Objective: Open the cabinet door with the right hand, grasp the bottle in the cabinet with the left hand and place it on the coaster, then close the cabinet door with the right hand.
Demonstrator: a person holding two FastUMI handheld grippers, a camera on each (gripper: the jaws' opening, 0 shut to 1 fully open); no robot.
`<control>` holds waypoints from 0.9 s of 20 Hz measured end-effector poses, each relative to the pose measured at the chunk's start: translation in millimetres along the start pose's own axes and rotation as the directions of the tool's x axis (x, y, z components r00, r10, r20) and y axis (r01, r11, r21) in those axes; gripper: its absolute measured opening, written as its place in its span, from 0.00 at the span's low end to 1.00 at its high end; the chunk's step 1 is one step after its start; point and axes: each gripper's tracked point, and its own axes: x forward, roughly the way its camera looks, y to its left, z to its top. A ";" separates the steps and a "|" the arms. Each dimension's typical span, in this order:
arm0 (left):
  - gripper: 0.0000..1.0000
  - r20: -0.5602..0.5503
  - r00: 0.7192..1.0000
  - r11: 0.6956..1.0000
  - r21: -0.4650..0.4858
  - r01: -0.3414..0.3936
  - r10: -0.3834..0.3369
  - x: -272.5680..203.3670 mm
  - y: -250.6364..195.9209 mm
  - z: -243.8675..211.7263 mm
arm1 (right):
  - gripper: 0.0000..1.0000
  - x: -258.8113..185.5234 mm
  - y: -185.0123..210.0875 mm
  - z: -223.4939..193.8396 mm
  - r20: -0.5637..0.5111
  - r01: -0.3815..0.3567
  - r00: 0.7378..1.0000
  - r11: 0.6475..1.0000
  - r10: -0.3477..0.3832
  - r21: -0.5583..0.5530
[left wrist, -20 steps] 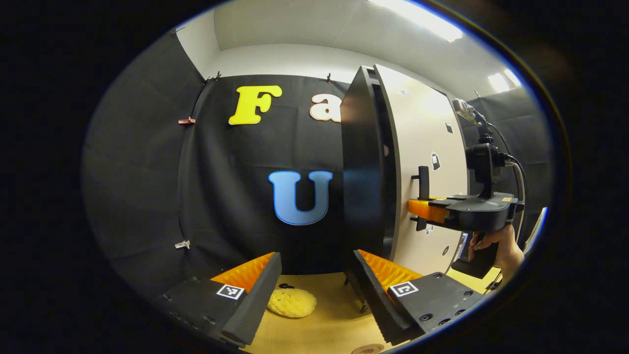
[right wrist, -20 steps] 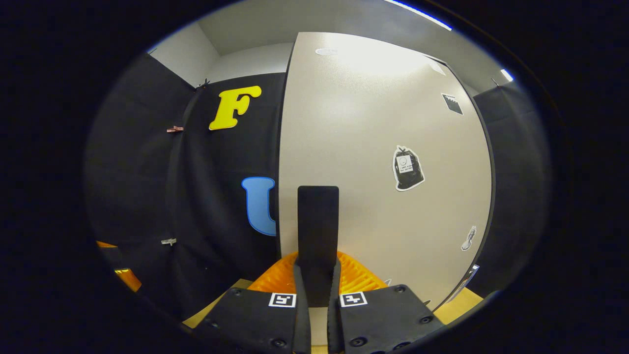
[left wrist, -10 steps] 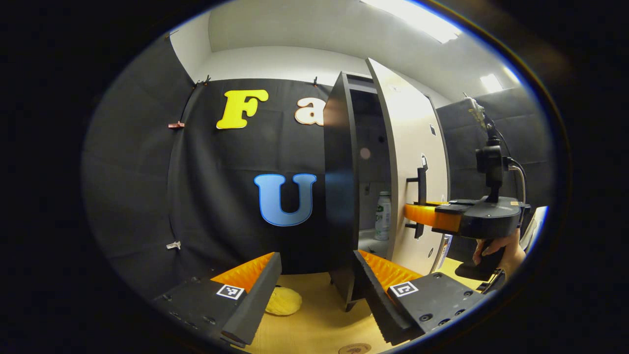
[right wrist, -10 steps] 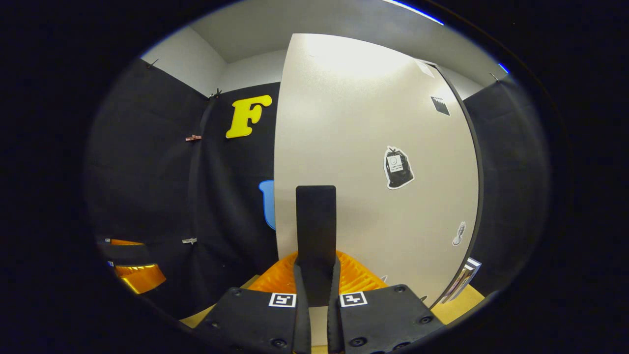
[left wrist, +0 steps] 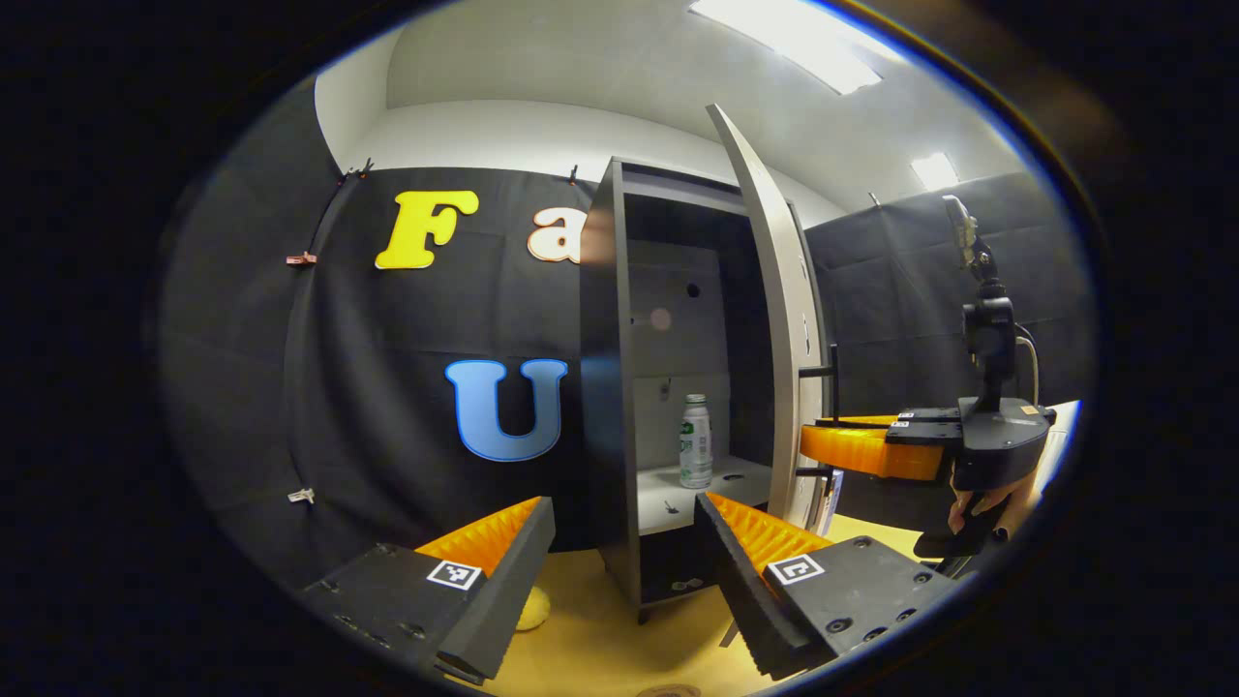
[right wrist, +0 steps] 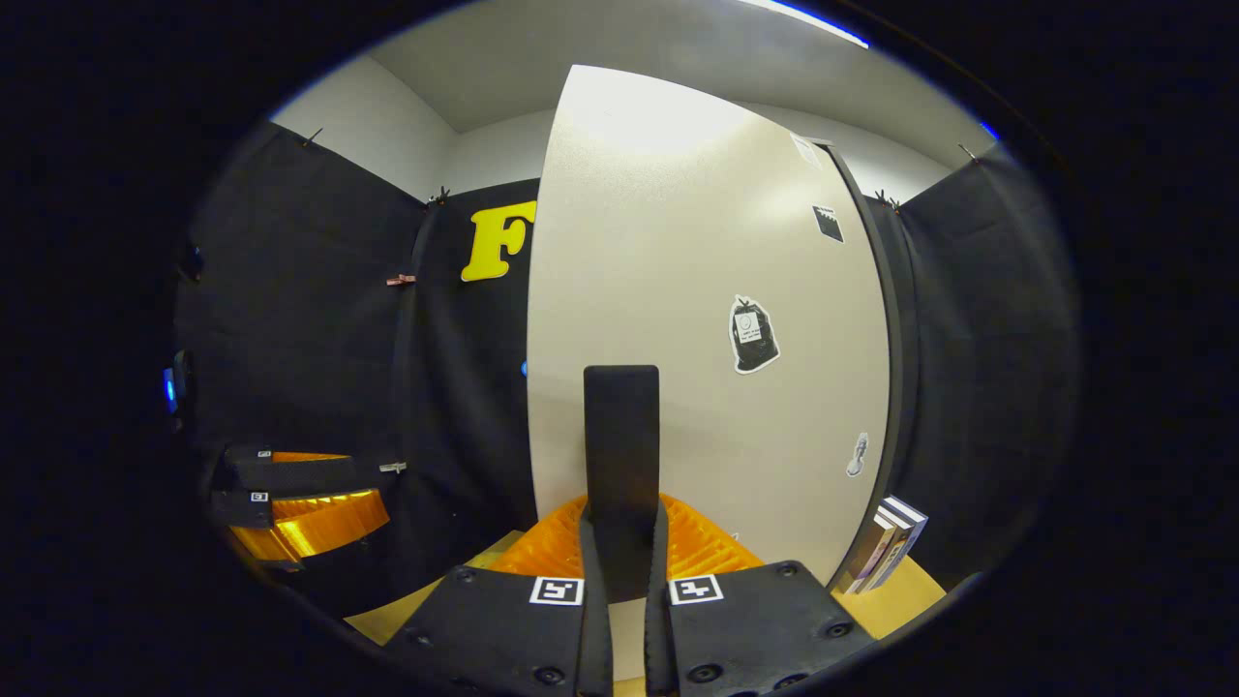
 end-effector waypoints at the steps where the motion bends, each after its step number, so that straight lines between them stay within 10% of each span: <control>1: 0.95 0.004 1.000 1.000 -0.003 0.017 -0.017 0.3 -5.9 0.3 | 0.17 -6.1 -3.9 0.9 0.000 0.001 1.000 1.000 -0.001 0.004; 18: 0.92 0.032 0.963 0.963 -0.012 0.269 -0.268 33.8 -133.0 6.5 | 0.16 -92.8 -105.2 14.7 -0.012 0.205 0.979 0.979 -0.205 -0.012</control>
